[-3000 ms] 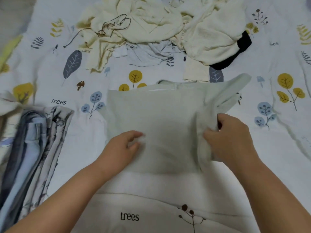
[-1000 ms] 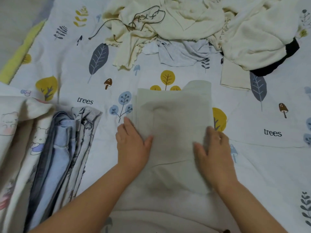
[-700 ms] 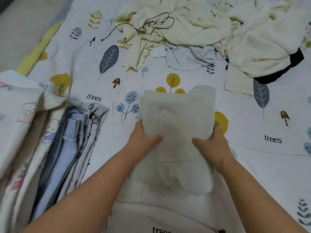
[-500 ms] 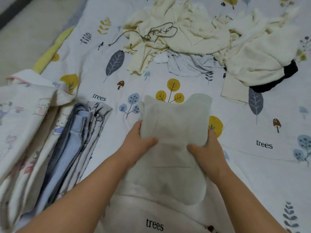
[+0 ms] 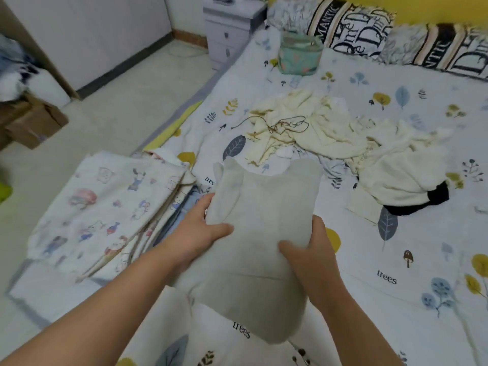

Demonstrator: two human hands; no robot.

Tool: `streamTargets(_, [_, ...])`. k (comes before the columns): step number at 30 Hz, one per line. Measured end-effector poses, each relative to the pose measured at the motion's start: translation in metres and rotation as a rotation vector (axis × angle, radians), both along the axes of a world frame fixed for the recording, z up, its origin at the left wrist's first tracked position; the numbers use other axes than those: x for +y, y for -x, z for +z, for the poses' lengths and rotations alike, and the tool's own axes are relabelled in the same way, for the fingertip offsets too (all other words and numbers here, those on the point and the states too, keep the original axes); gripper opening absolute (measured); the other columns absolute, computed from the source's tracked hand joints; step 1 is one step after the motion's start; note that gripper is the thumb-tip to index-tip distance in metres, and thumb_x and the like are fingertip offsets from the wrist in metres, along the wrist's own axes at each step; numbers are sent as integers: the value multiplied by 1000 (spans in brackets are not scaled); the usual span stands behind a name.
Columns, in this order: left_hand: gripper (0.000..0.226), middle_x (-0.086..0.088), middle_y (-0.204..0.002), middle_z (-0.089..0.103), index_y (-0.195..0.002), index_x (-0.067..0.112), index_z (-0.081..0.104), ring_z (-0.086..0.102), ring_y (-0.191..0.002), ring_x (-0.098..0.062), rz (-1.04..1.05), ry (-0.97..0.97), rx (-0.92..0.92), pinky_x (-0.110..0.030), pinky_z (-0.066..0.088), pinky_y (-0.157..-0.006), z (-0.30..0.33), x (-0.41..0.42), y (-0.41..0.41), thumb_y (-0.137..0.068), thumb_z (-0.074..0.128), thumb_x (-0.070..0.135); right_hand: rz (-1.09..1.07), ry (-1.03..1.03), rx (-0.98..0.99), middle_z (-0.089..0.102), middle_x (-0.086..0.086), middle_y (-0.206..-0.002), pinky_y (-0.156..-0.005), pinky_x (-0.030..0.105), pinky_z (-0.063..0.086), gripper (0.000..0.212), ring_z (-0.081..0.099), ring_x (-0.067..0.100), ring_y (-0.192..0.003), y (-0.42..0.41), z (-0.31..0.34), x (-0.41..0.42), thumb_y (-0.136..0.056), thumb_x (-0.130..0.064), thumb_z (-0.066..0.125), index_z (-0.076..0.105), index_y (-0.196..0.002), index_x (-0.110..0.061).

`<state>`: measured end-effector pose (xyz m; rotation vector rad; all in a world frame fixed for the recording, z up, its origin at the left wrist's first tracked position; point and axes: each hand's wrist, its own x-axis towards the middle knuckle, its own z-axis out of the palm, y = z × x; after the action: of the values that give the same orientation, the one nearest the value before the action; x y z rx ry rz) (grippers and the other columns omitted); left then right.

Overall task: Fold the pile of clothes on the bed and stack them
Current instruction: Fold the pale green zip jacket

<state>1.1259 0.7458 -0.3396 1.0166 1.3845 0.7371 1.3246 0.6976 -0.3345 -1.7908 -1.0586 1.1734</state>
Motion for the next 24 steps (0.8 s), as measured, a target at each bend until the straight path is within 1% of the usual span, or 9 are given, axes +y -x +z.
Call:
streamTargets(2, [55, 4, -109, 67, -118, 36, 52, 66, -95, -17, 18, -18, 0, -38, 54, -82, 23, -5, 14, -77, 69, 3, 37, -36, -13, 55, -14, -93, -75, 35, 47, 48, 57, 15, -88, 14, 18, 1, -75, -6, 65, 41, -110, -29])
streamTargets(4, [52, 7, -110, 66, -113, 39, 53, 66, -95, -14, 34, -38, 3, -34, 55, -81, 45, -10, 31, -77, 70, 5, 63, -65, -8, 55, -16, -93, -70, 29, 42, 47, 56, 10, -86, 32, 34, 2, -75, -7, 65, 42, -109, -30])
streamTargets(7, [56, 5, -113, 65, -116, 37, 52, 65, -100, -19, 54, -39, 33, -40, 53, -87, 72, -11, 61, -70, 73, 14, 101, -75, 10, 57, -15, -94, -66, 25, 43, 48, 57, 6, -85, 61, 53, 6, -76, -9, 64, 44, -116, -26])
streamTargets(10, [55, 5, -112, 66, -122, 32, 52, 65, -99, -18, 64, -41, 53, -38, 53, -86, 89, -6, 98, -77, 71, 9, 122, -71, 23, 59, -9, -100, -79, 34, 48, 53, 58, 16, -93, 97, 67, 13, -76, -11, 64, 43, -123, -25])
streamTargets(12, [53, 5, -111, 66, -124, 30, 51, 65, -98, -18, 70, -30, 46, -35, 53, -84, 96, 0, 125, -79, 68, 6, 127, -74, 29, 58, -11, -98, -81, 33, 46, 50, 58, 19, -95, 124, 72, 21, -77, -12, 63, 42, -120, -25])
streamTargets(14, [52, 4, -111, 66, -124, 30, 51, 65, -98, -19, 72, -9, 56, -34, 54, -82, 98, 8, 153, -80, 67, 5, 129, -84, 46, 56, -14, -93, -77, 30, 45, 48, 57, 14, -90, 153, 72, 29, -78, -12, 63, 42, -118, -26])
streamTargets(17, [50, 3, -110, 66, -122, 29, 51, 66, -97, -19, 70, 19, 76, -35, 54, -80, 93, 24, 200, -82, 66, 5, 114, -60, 56, 57, -10, -95, -82, 32, 46, 50, 57, 18, -92, 201, 65, 43, -77, -11, 63, 42, -121, -23])
streamTargets(21, [46, 7, -107, 67, -116, 30, 54, 69, -86, -8, 44, 54, 57, -22, 53, -64, 74, 46, 261, -83, 64, 1, 66, -24, 79, 59, -6, -102, -90, 39, 47, 45, 58, 24, -102, 265, 44, 58, -74, -9, 63, 45, -113, -22])
streamTargets(24, [45, 1, -106, 69, -117, 28, 55, 68, -92, -19, 44, 105, 50, -29, 54, -70, 52, 62, 299, -83, 62, -1, 27, 12, 114, 58, -12, -87, -79, 34, 51, 46, 59, 12, -81, 304, 21, 70, -75, -7, 63, 46, -116, -19])
